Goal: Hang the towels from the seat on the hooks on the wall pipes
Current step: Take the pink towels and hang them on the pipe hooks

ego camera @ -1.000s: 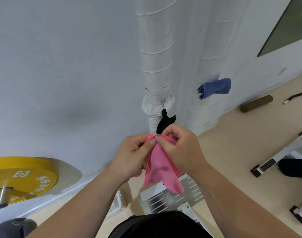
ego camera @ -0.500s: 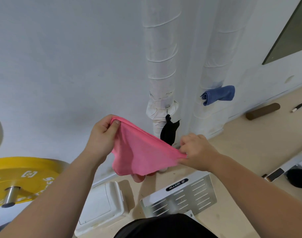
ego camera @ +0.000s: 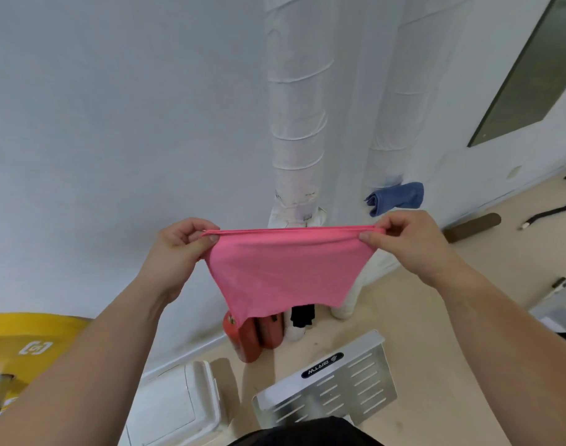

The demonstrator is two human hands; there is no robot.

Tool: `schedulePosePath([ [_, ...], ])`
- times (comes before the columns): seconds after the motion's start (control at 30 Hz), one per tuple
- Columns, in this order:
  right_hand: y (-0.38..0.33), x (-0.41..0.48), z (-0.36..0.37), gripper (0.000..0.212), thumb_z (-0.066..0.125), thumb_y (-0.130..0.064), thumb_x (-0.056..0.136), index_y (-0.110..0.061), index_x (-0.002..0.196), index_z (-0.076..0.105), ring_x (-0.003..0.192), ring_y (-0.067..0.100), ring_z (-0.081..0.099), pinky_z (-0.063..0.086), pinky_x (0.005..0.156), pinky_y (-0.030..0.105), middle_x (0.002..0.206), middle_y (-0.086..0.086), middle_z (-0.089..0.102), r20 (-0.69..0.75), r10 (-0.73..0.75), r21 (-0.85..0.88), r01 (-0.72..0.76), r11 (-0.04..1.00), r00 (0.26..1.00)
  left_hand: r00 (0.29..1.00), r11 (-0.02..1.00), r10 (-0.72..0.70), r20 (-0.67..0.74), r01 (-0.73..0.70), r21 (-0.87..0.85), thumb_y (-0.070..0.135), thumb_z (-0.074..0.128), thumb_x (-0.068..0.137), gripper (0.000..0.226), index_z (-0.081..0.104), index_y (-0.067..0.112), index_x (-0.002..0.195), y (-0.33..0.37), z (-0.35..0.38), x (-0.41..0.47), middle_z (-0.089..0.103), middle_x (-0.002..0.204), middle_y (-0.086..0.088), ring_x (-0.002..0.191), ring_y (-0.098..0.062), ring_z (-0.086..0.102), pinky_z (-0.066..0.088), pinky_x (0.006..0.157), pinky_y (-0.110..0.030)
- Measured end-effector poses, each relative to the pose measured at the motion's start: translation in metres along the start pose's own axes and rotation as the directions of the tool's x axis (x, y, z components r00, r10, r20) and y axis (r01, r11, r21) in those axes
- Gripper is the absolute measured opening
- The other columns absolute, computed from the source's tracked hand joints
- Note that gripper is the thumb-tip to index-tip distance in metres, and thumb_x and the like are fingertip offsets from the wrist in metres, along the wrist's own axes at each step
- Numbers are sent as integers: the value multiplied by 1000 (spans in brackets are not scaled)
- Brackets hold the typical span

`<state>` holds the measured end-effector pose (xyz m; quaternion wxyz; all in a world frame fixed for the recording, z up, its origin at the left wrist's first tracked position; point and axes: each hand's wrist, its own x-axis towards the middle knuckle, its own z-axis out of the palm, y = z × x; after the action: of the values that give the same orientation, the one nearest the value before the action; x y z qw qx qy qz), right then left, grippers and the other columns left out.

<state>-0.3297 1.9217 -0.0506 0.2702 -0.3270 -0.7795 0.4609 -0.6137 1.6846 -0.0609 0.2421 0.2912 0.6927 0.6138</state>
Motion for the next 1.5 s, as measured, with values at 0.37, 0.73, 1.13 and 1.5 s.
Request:
schedulePosePath([
  [0.37,-9,0,-6,29,75,0,85,-21,100,63,65,10,62,51,60,22,71,1,70,-118,135,425,-73,902,984,992,990,-43,116,58,-128,2,52,100,22,58,12,81,21,15,15,55,68,-3,59,-14,50,49,56,-25],
  [0.73,23,-25,29,16,78,-14,83,-15,75,64,68,18,52,44,60,32,71,2,60,-190,527,523,-369,768,828,959,941,-283,-34,270,-202,10,58,96,33,47,18,67,-6,41,-9,43,60,-1,55,-19,39,36,51,-27],
  [1.13,-38,-62,103,25,61,-3,94,-26,85,66,61,12,57,48,61,27,71,-6,63,-86,46,408,-7,913,995,995,995,-94,24,95,-33,15,68,95,25,56,5,75,16,118,-64,46,59,-7,53,-18,41,35,49,-30],
  [1.5,-33,-59,88,23,76,-1,82,-24,85,77,75,-1,56,43,72,11,87,-6,59,-22,-115,178,117,977,993,994,995,-70,87,63,76,19,64,98,22,60,5,81,16,115,-67,55,61,-7,55,-18,45,37,53,-31],
])
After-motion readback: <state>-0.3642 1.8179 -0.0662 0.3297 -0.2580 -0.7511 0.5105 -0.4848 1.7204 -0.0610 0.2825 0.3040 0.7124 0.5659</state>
